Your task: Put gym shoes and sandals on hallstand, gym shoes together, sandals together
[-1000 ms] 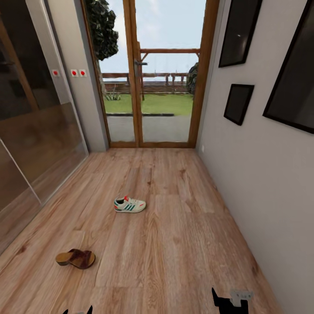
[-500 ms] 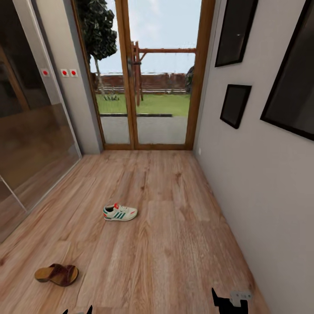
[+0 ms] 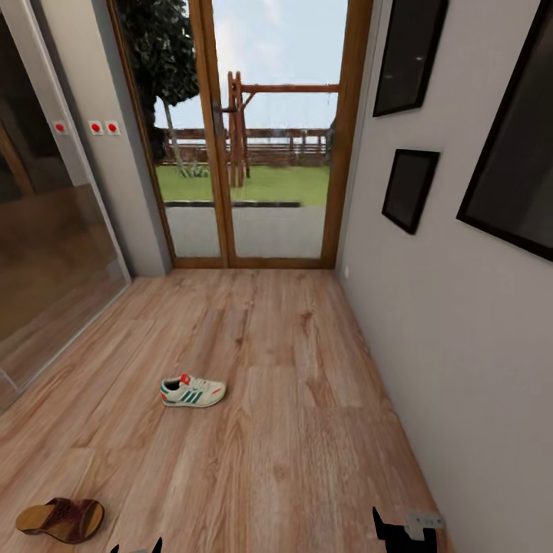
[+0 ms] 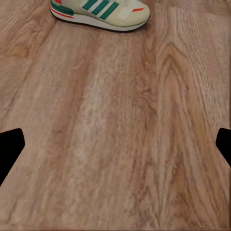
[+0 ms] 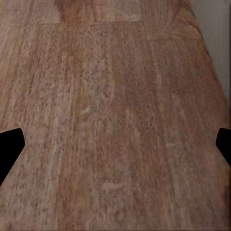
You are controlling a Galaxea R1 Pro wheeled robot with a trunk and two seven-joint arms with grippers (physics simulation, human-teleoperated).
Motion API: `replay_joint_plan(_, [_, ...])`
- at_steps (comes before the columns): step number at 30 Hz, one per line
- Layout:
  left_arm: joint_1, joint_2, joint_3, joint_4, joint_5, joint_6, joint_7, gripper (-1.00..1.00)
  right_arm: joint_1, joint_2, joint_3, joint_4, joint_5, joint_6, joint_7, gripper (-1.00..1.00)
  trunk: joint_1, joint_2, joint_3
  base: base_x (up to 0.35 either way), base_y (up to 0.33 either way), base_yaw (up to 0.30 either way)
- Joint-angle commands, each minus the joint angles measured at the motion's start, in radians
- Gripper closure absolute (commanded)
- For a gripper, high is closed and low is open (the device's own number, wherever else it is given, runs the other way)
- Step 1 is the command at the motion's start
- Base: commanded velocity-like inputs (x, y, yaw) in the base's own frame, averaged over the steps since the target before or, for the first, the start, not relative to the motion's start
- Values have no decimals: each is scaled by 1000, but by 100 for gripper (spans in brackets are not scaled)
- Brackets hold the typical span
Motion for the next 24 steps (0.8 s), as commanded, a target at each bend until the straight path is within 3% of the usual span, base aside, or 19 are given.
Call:
replay_joint_plan(1, [-1,0,1,1,10,0,-10,-100,-1,0,-8,1,-1,-3,9,-100,0,0,-1,280,-150,0])
replay_joint_plan(24, [-1,1,2,1,10,-5,-10,-100,-1,0,-8,1,-1,-3,9,-100,0,0,-1,327,-27,0])
